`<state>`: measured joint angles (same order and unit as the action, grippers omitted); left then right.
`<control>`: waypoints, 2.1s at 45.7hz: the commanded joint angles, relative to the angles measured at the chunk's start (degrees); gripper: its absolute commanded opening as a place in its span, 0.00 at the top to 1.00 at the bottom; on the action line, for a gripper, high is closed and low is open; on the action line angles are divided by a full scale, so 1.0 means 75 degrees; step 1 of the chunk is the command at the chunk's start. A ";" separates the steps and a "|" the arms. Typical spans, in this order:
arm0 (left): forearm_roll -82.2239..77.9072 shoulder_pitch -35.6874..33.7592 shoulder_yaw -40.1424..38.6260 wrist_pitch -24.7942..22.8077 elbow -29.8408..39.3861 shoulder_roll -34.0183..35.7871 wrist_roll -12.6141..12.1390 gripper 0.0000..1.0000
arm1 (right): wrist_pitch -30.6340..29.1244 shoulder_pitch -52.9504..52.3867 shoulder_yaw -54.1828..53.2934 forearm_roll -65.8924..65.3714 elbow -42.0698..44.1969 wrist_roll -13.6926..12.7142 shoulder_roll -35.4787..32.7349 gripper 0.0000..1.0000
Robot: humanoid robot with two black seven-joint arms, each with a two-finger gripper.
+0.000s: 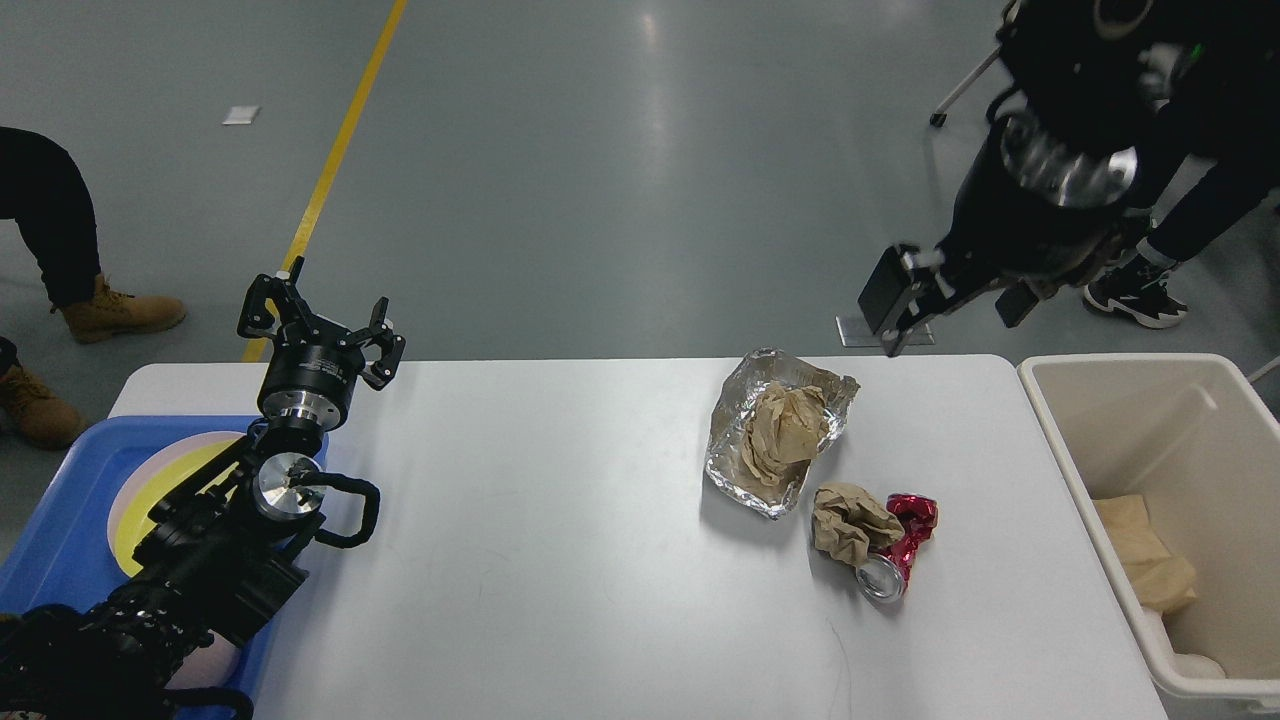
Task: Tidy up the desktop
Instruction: 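Move the right gripper down toward the red can and crumpled paper, then grasp the crumpled paper ball beside the red can with the right gripper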
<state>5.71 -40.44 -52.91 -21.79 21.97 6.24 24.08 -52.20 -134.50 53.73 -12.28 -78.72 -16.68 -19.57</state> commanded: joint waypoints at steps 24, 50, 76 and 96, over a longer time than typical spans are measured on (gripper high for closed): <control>0.0000 0.0001 0.0000 -0.0001 0.0000 0.0000 0.0000 0.04 | 0.4171 0.3389 0.0020 0.0196 -0.0978 -0.0061 0.0887 0.02; 0.0000 0.0001 0.0000 -0.0001 0.0000 0.0000 0.0000 0.04 | 0.4382 0.5979 -0.0343 -0.0015 0.1764 -0.0038 0.2058 0.03; 0.0000 -0.0011 0.0000 -0.0001 0.0000 0.0000 0.0000 0.04 | 0.4570 0.6566 -0.0343 -0.2323 0.2433 -0.0026 0.2844 0.02; 0.0000 0.0001 0.0000 -0.0001 0.0000 0.0000 0.0000 0.04 | 0.4582 0.7198 -0.0308 -0.3976 0.2679 -0.0049 0.2879 0.00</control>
<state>5.71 -40.44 -52.91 -21.79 21.97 6.24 24.08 -17.91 -82.49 51.48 -39.31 -60.18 -17.01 1.66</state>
